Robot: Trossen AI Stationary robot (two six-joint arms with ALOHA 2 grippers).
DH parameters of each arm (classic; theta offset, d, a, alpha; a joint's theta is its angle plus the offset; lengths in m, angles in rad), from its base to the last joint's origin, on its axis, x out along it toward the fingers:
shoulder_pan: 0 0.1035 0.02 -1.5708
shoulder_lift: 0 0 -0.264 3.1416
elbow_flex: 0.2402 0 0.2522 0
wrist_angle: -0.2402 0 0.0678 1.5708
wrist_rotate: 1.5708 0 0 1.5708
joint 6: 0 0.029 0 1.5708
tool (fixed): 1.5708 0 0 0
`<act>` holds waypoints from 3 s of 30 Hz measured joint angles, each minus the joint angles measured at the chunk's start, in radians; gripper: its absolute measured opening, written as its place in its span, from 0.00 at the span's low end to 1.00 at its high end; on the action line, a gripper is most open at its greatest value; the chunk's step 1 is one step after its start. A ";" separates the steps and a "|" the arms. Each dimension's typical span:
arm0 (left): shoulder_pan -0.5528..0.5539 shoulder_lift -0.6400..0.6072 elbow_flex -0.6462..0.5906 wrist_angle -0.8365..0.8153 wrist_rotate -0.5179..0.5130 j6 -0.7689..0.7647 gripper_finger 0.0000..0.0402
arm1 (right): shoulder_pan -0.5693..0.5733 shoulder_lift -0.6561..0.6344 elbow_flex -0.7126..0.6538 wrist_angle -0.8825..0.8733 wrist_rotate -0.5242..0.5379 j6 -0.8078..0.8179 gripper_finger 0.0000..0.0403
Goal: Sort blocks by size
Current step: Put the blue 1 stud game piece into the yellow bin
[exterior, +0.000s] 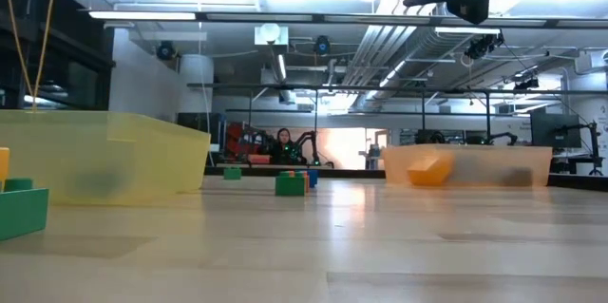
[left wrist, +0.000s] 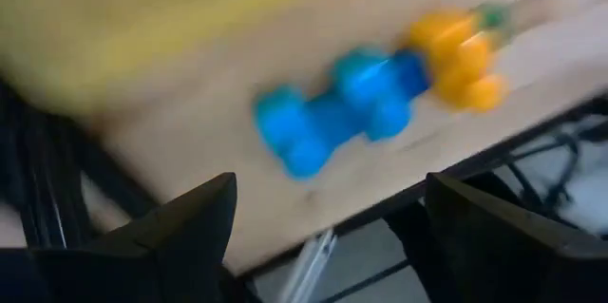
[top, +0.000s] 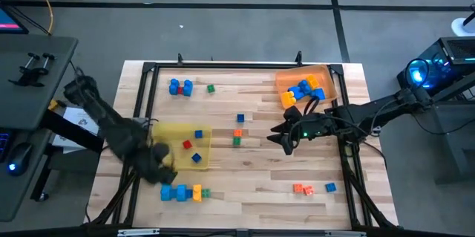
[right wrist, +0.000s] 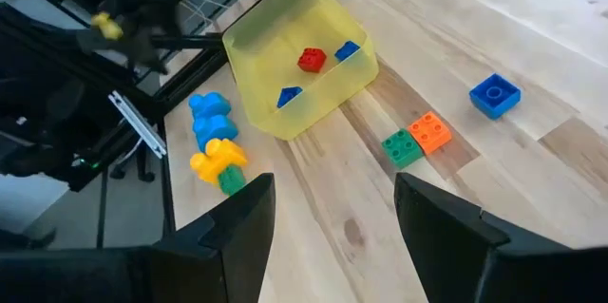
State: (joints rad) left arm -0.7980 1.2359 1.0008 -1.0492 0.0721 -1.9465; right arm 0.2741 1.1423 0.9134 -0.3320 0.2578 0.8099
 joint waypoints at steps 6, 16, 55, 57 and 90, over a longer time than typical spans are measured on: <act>-0.175 0.228 0.041 0.022 0.031 -0.367 0.81 | 0.000 0.000 0.000 -0.031 0.020 -0.007 0.52; -0.109 0.368 0.044 0.072 -0.003 -0.371 0.81 | -0.006 0.000 0.000 -0.031 0.011 0.001 0.52; -0.086 0.077 0.043 -0.163 -0.063 0.158 0.16 | -0.006 0.000 0.000 -0.049 0.059 -0.033 0.52; -0.078 0.092 0.037 -0.159 -0.079 0.274 0.24 | -0.006 0.000 0.000 -0.049 0.065 -0.029 0.52; 0.038 0.370 -0.057 0.185 0.153 0.613 0.66 | -0.150 0.001 0.000 -0.053 -0.026 0.022 0.52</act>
State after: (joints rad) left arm -0.7595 1.6060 0.9440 -0.8643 0.2249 -1.3336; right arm 0.1237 1.1435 0.9134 -0.3847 0.2317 0.8318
